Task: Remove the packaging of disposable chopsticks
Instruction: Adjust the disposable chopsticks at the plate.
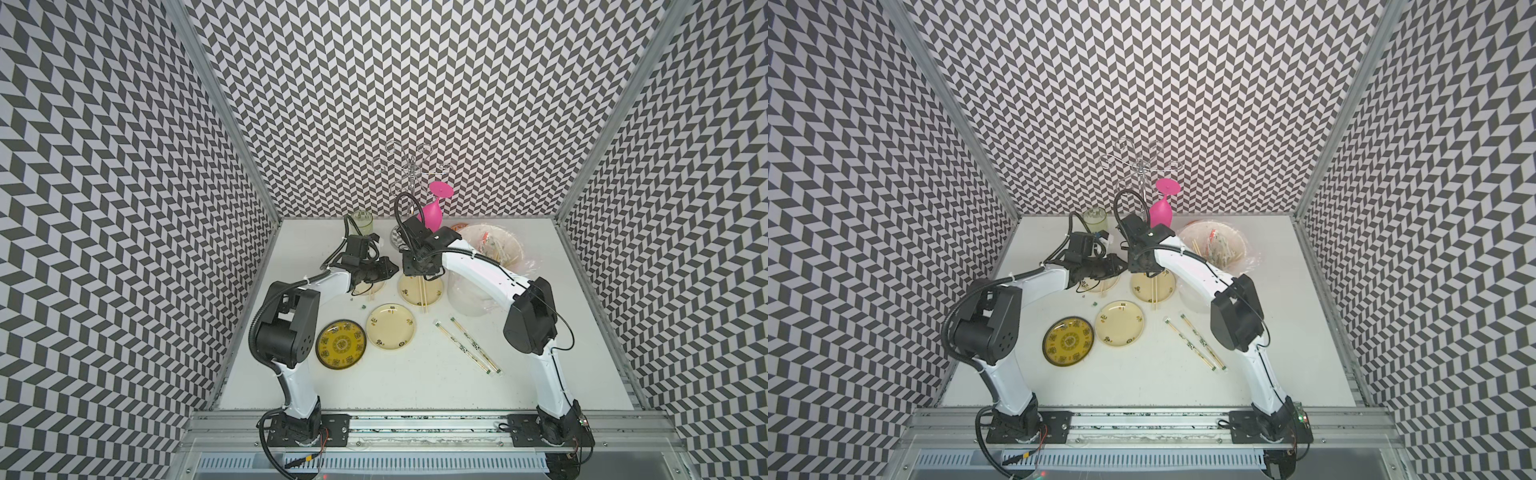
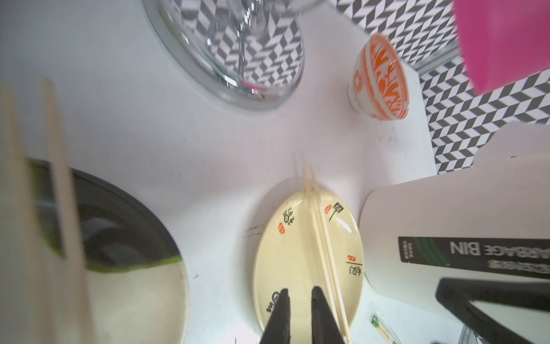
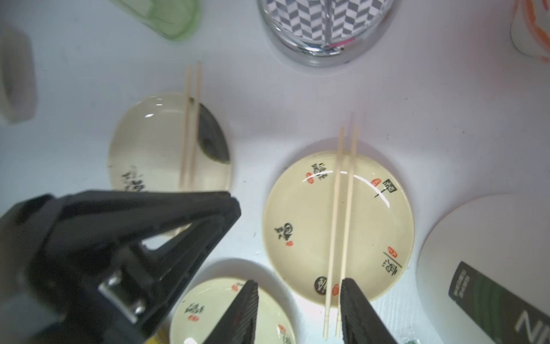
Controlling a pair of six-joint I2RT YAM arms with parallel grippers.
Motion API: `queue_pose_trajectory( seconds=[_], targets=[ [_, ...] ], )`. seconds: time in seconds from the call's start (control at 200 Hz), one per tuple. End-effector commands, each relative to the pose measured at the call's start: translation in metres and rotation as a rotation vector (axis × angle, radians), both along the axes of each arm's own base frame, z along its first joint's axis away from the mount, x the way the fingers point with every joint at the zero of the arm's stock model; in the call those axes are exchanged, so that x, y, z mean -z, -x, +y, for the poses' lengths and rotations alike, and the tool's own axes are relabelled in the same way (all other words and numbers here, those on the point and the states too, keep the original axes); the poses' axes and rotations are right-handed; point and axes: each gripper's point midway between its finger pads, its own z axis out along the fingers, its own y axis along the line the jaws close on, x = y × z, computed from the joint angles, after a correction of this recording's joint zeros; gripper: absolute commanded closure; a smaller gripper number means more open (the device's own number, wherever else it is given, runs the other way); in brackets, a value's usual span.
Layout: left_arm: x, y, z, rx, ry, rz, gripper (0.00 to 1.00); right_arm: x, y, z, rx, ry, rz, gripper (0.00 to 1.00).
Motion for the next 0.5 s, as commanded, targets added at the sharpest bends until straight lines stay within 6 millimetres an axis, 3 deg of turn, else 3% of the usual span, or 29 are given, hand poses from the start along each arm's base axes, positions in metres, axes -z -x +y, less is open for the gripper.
queue_pose_trajectory(
  seconds=[0.0,0.115,0.215,0.275,0.345,0.446,0.496],
  targets=[
    [-0.069,-0.008,0.037,-0.088,-0.027,-0.197,0.8,-0.075,0.028,0.008,-0.038,-0.081,-0.105,0.54],
    [-0.124,0.008,0.067,-0.16,-0.129,-0.418,0.71,-0.13,0.064,-0.001,-0.082,-0.146,-0.182,0.55],
    [-0.166,0.042,0.06,-0.103,-0.228,-0.663,0.61,-0.18,0.091,-0.025,-0.105,-0.24,-0.276,0.58],
    [-0.185,0.073,0.039,0.014,-0.313,-0.83,0.56,-0.211,0.104,-0.05,-0.093,-0.28,-0.37,0.59],
    [-0.195,0.122,0.0,0.229,-0.428,-1.054,0.49,-0.251,0.122,-0.081,-0.085,-0.346,-0.496,0.59],
    [-0.18,0.193,-0.05,0.576,-0.547,-1.301,0.35,-0.301,0.145,-0.126,-0.062,-0.397,-0.666,0.61],
    [-0.167,0.217,-0.067,0.725,-0.582,-1.336,0.35,-0.318,0.155,-0.146,-0.048,-0.395,-0.73,0.61]
  ],
)
